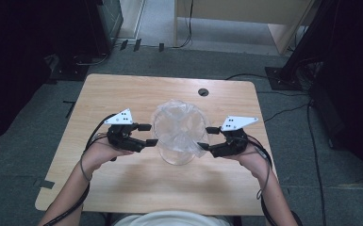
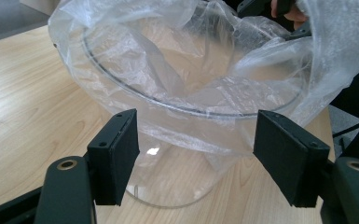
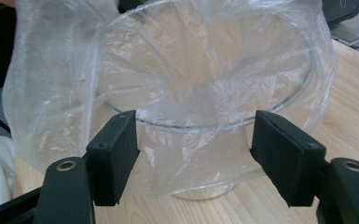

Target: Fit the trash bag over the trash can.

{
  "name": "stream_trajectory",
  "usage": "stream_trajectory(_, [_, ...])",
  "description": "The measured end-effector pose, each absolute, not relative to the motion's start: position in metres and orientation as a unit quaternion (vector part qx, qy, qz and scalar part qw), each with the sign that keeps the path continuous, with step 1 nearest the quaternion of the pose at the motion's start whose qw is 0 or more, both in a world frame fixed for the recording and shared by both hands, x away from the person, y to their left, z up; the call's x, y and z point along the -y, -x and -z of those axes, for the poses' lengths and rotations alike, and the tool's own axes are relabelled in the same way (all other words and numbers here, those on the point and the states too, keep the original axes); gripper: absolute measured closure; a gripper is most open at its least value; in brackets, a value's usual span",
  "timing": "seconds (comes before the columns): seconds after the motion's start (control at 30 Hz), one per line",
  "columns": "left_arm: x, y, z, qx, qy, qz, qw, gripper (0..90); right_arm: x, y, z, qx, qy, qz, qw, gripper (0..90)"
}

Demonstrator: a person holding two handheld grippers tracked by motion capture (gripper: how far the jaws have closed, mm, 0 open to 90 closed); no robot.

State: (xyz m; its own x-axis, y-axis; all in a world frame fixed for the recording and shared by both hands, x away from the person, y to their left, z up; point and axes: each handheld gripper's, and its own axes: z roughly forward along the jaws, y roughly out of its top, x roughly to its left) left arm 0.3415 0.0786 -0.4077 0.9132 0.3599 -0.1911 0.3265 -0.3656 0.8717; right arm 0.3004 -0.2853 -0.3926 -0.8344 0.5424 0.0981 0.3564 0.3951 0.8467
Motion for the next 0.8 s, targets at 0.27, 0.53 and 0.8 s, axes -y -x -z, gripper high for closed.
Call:
stream_trajectory(0.27, [-0.077, -0.339, 0.413, -0.203, -0.824, -0.016, 0.529, 31.8, 0.287, -0.298, 0.4, -0.833, -0.271, -0.473, 0.097, 29.4])
stream_trajectory(0.53, [-0.08, -0.338, 0.411, -0.199, -0.824, -0.003, 0.53, 44.4, 0.281, -0.298, 0.405, -0.838, -0.276, -0.461, 0.098, 33.1])
stream_trajectory(0.8, [-0.081, -0.335, 0.41, -0.206, -0.831, -0.002, 0.516, 63.1, 0.284, -0.298, 0.402, -0.836, -0.29, -0.456, 0.093, 56.4])
